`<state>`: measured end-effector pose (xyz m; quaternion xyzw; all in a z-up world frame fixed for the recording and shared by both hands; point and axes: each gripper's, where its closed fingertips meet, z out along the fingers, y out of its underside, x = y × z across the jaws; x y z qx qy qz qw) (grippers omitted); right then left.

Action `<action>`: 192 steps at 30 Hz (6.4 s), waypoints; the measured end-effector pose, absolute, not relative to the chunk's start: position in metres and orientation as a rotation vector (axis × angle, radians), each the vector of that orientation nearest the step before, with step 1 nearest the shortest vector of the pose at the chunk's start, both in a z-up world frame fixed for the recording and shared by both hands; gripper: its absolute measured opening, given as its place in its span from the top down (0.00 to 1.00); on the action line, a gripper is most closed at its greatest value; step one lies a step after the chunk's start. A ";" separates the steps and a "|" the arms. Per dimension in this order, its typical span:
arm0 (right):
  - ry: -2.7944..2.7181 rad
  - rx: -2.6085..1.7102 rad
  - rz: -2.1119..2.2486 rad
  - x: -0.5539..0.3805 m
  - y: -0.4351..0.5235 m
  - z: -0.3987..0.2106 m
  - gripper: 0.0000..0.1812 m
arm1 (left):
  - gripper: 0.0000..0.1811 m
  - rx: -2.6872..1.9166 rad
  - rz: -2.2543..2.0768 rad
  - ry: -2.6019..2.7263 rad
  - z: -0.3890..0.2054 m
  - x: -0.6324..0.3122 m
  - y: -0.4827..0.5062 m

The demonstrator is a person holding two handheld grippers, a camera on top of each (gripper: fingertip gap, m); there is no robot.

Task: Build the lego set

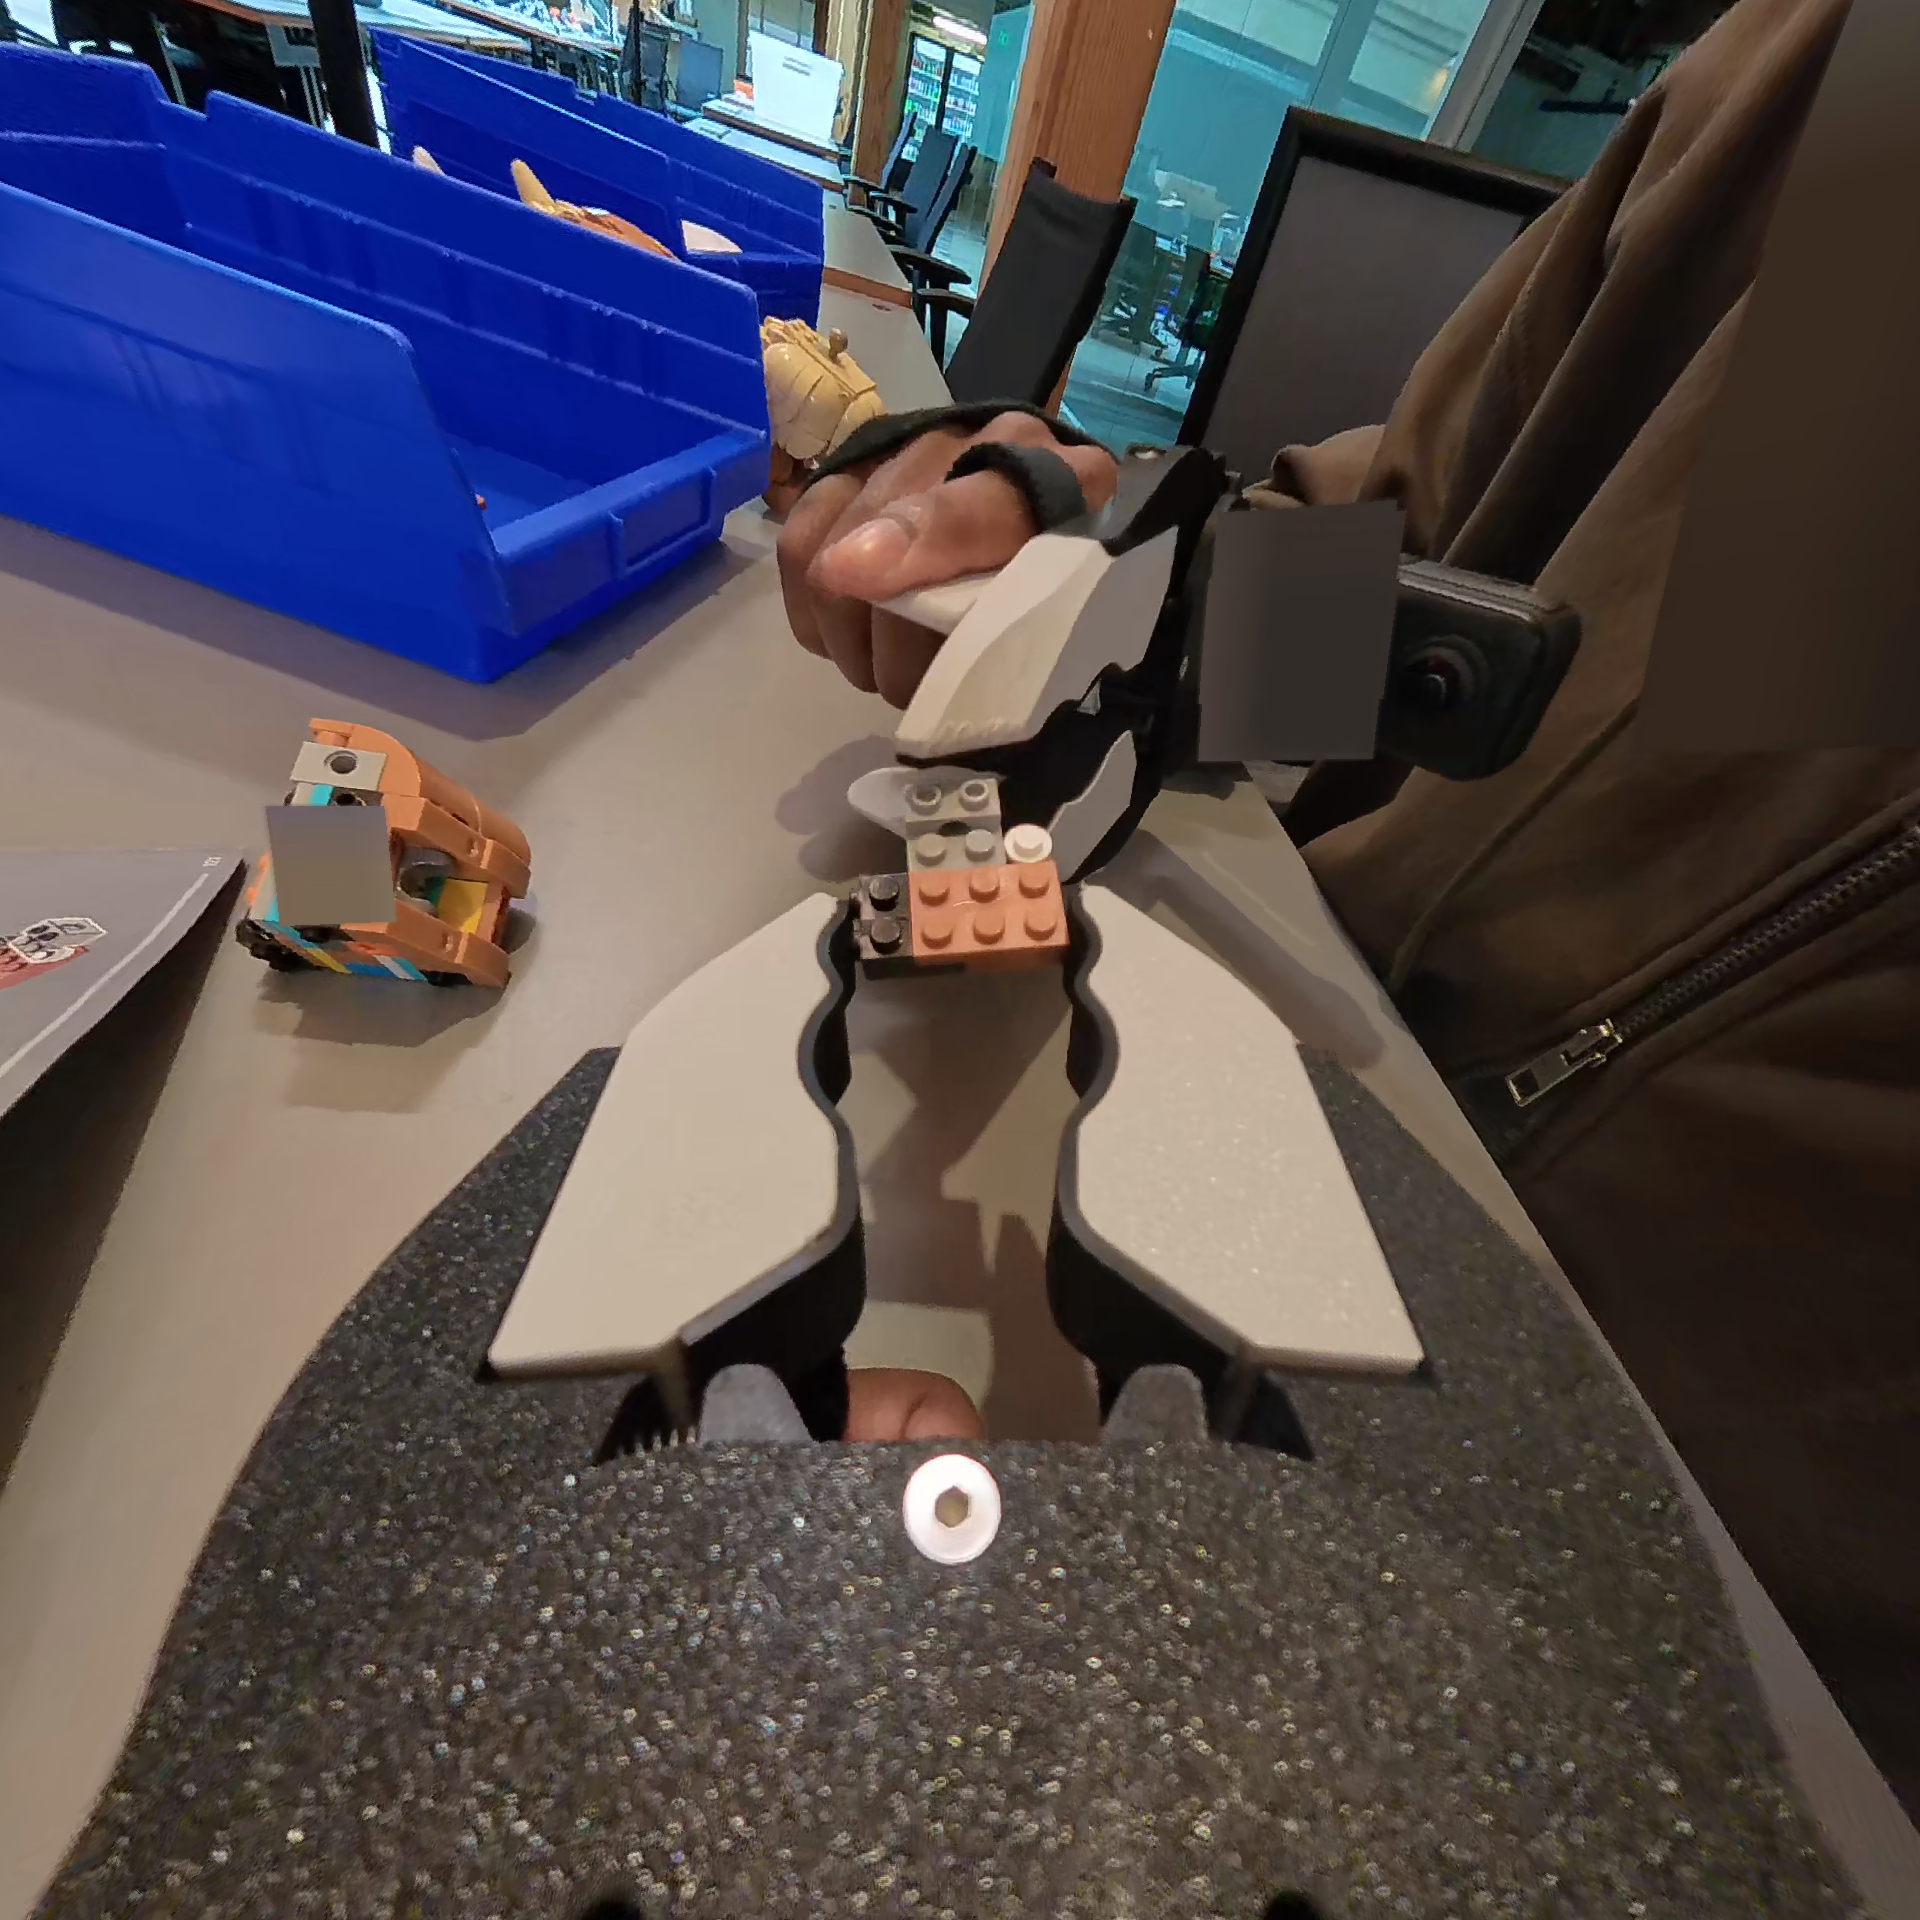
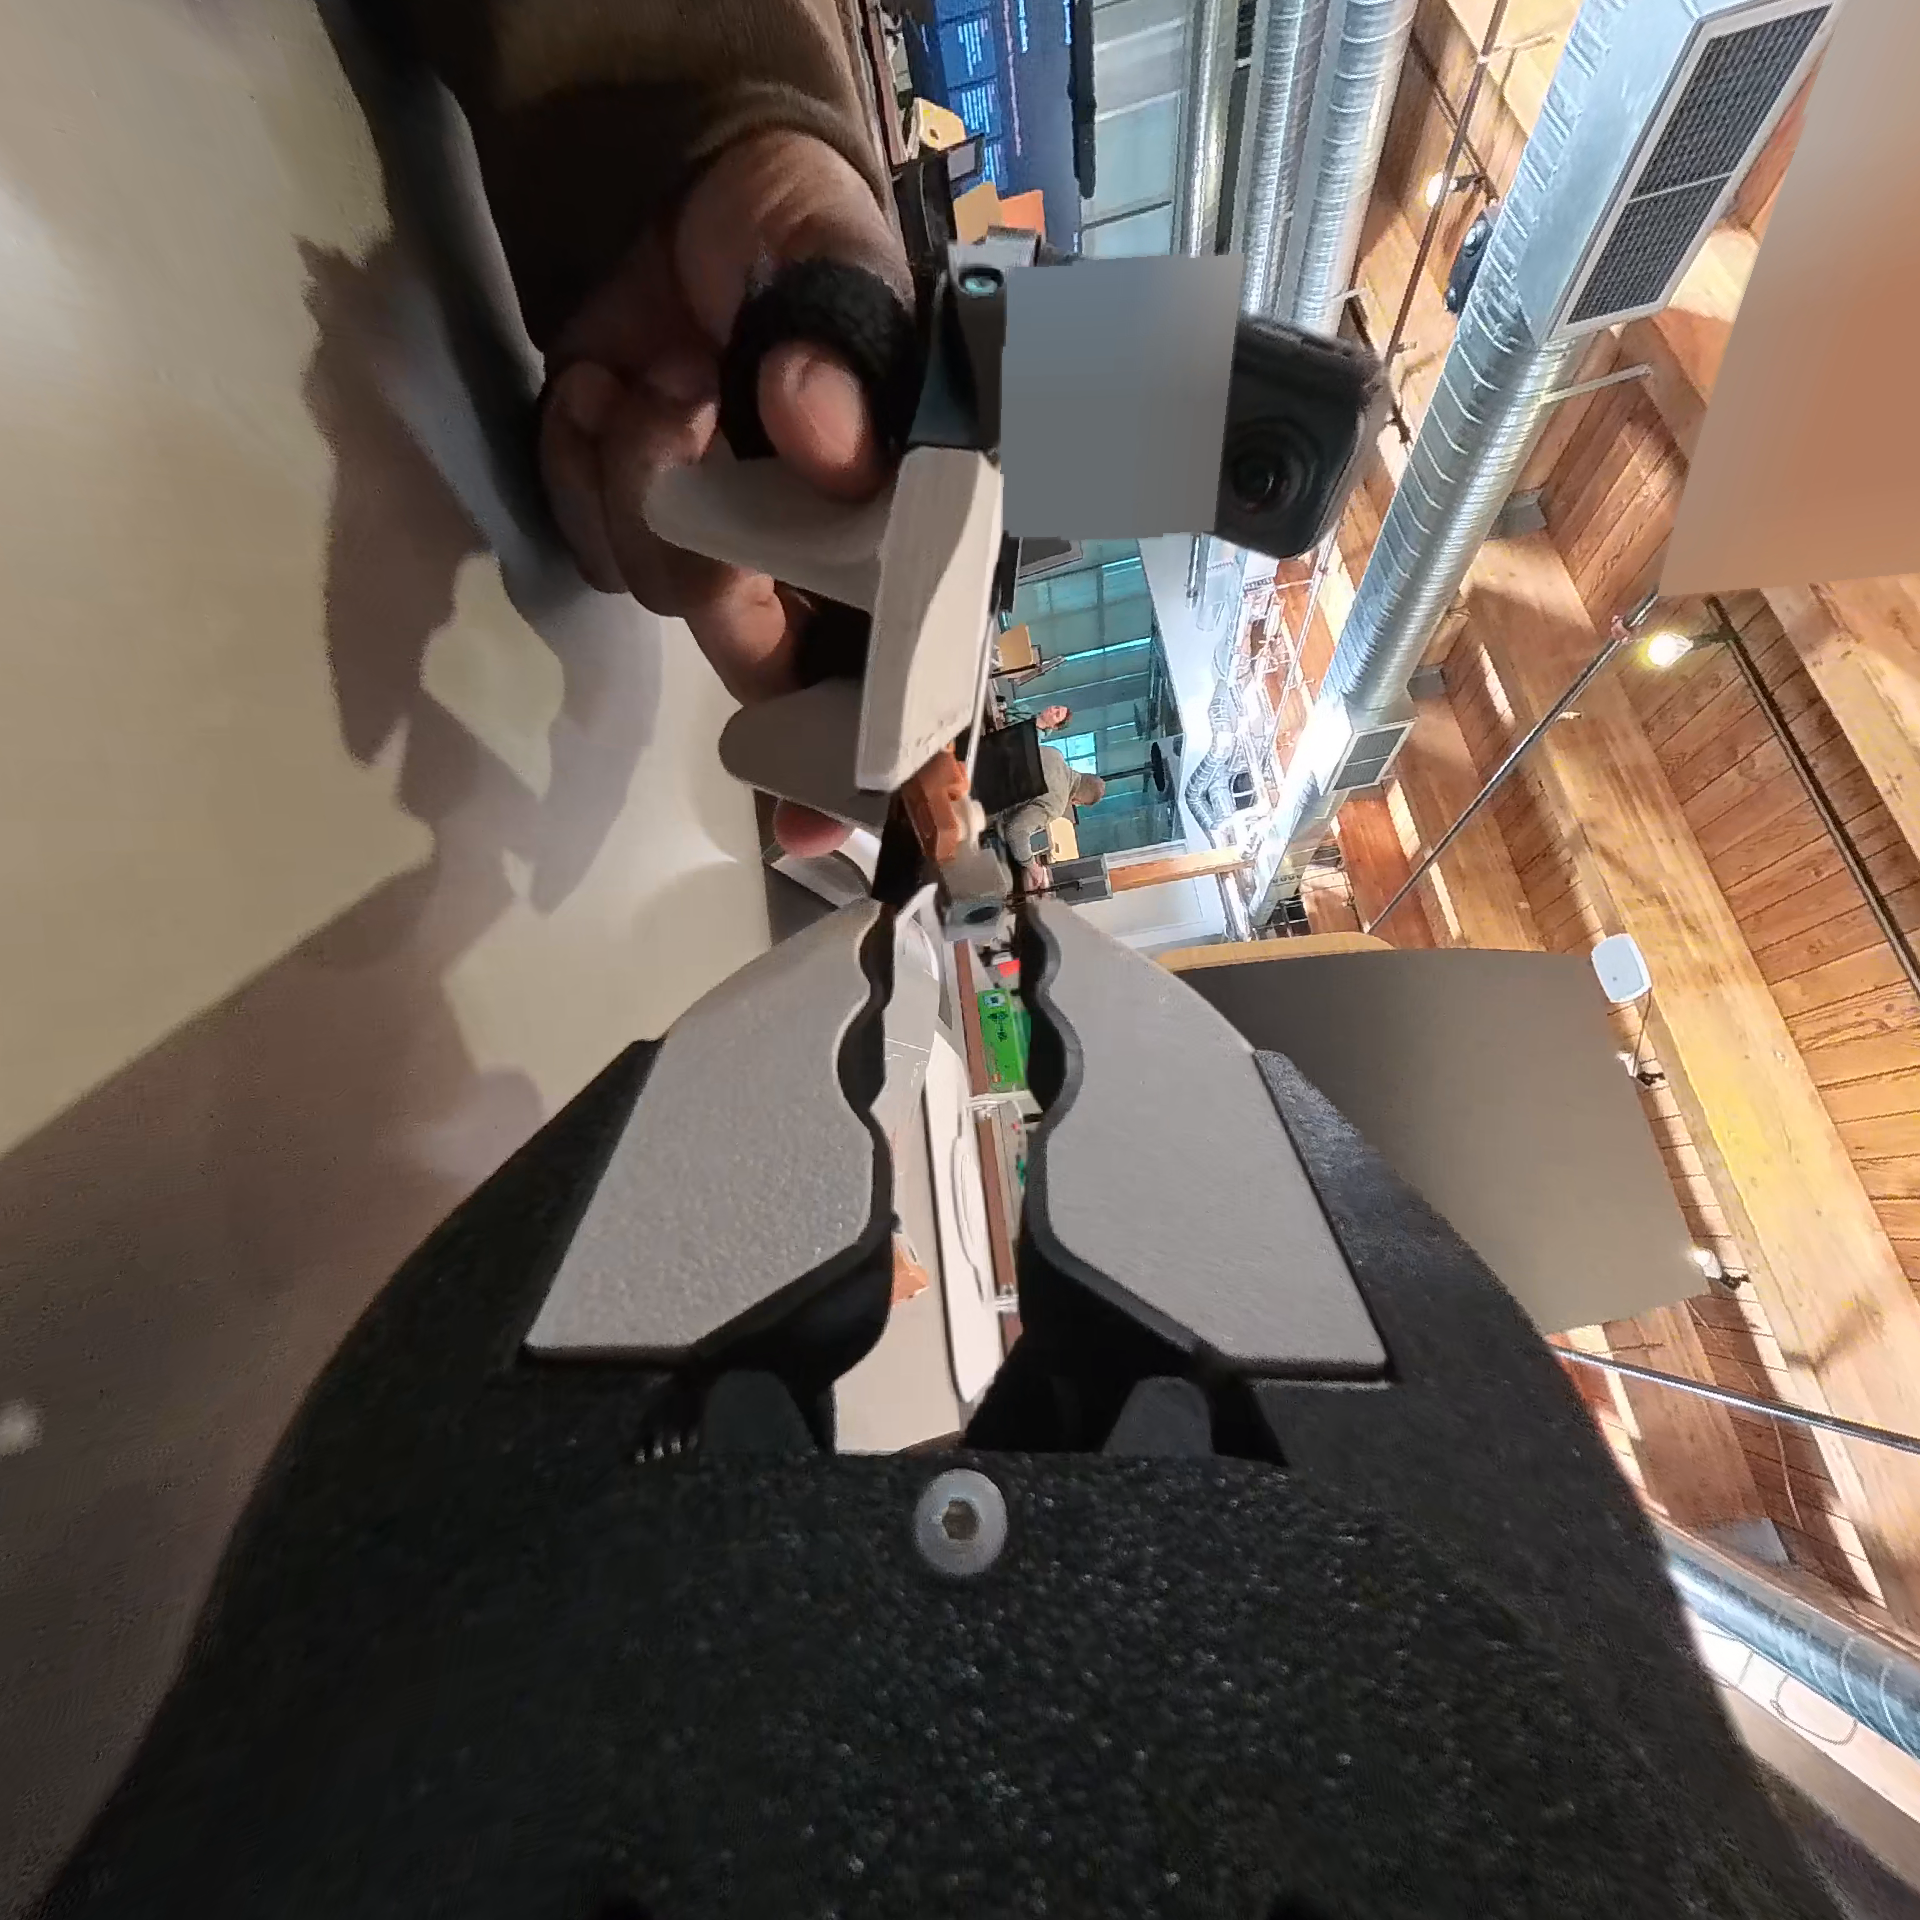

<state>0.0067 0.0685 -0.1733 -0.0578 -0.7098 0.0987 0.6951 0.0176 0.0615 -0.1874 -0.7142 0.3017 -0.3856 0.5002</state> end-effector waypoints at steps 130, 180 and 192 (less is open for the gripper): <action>-1.815 -0.766 0.606 0.041 0.131 -0.220 0.92 | 0.76 -2.443 0.316 0.547 -0.225 -0.139 0.118; -1.821 -0.661 0.380 0.029 0.134 -0.232 0.93 | 0.77 -2.459 0.511 -0.118 -0.255 -0.254 -0.031; -1.827 -0.648 0.377 0.029 0.132 -0.233 0.93 | 0.84 -2.451 0.608 -0.169 -0.249 -0.268 -0.035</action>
